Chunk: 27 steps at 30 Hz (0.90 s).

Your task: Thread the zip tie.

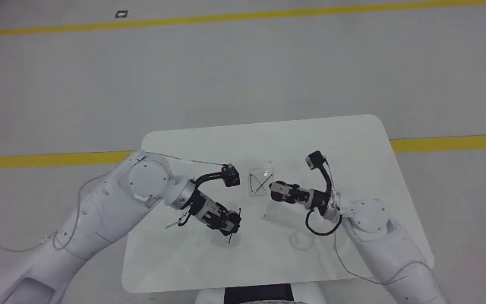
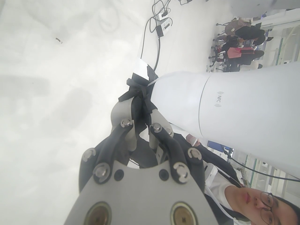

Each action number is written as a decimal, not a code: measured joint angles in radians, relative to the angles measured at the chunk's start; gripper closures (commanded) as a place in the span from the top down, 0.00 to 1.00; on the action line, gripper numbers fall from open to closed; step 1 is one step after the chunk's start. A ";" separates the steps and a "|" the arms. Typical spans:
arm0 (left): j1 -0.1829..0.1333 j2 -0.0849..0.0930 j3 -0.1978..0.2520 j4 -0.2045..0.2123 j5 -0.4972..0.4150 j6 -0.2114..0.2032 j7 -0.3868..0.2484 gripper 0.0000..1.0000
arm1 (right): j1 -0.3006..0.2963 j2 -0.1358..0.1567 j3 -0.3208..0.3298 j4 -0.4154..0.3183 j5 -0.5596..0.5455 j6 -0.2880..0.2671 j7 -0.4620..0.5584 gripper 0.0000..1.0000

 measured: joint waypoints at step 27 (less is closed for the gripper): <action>-0.051 -0.033 0.093 0.092 -0.129 0.000 0.000 0.00 | 0.041 -0.003 -0.047 0.031 0.057 -0.018 0.096 1.00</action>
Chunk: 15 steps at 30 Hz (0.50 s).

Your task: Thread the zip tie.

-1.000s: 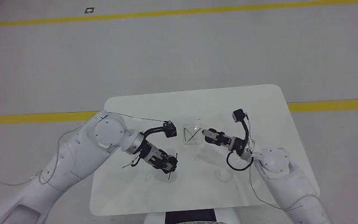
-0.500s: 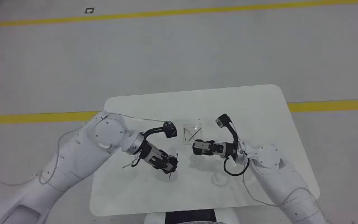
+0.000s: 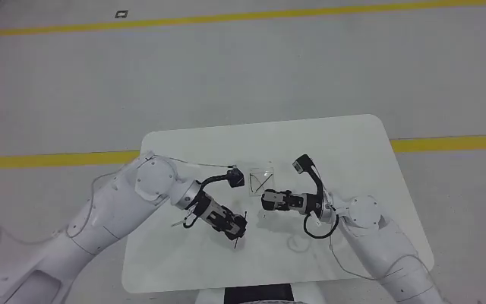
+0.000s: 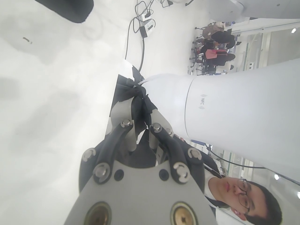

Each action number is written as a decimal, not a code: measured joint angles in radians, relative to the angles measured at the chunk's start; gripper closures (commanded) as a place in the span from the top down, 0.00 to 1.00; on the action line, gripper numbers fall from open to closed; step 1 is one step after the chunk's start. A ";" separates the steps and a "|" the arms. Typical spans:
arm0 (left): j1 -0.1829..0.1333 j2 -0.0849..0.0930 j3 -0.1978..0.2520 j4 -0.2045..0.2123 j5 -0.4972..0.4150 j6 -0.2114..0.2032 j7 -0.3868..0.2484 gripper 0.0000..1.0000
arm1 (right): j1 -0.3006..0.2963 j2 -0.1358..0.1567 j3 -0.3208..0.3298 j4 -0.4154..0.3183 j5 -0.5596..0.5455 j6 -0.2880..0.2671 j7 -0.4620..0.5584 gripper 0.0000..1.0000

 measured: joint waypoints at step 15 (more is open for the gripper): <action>-0.023 -0.009 0.041 -0.005 0.015 0.000 0.000 0.00 | 0.040 -0.006 -0.047 -0.004 -0.010 0.033 -0.032 1.00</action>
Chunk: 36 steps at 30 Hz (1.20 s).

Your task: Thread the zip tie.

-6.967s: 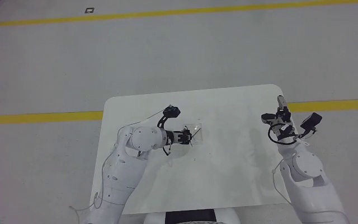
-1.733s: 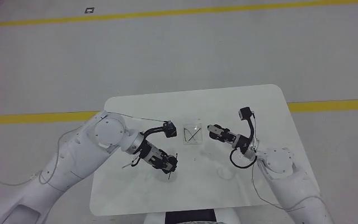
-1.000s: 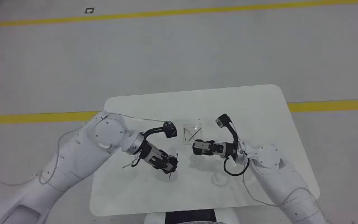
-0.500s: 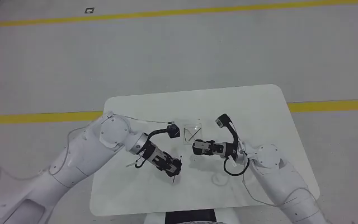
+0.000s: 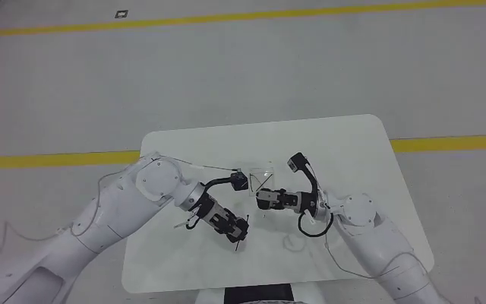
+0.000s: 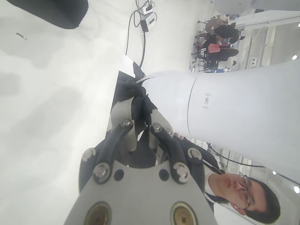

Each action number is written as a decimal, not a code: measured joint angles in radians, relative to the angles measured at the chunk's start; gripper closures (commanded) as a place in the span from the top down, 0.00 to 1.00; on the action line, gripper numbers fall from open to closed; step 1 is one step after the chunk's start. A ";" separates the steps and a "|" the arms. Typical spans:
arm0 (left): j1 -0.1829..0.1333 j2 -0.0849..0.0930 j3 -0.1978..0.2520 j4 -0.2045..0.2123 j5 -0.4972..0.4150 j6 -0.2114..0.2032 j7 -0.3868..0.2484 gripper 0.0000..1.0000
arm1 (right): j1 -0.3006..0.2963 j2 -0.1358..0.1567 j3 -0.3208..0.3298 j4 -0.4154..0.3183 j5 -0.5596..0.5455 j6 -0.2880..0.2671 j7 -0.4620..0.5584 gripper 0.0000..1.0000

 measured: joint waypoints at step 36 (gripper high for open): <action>0.053 0.003 -0.080 -0.015 0.204 0.000 0.081 0.00 | 0.009 -0.001 -0.005 0.001 -0.006 -0.004 -0.015 1.00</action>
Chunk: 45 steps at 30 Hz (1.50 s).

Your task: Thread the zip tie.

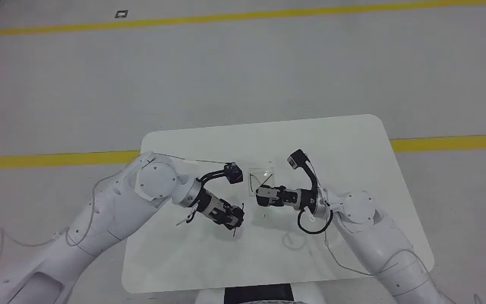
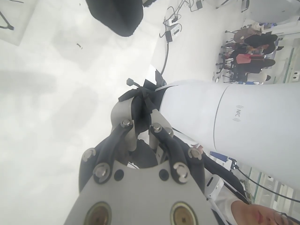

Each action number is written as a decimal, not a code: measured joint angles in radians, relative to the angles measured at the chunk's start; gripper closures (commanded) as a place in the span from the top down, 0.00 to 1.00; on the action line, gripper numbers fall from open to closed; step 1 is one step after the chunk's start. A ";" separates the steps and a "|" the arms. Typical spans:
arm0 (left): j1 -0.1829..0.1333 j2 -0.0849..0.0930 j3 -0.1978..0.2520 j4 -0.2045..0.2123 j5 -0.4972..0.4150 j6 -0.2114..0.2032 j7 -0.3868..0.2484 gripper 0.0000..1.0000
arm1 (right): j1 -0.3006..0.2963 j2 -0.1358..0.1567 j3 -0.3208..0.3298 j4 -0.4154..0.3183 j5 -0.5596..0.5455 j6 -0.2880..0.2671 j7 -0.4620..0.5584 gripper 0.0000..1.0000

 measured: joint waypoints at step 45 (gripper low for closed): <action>0.000 0.000 0.000 0.000 0.000 0.000 0.000 0.00 | 0.075 0.001 -0.097 0.068 -0.099 -0.029 -0.018 0.18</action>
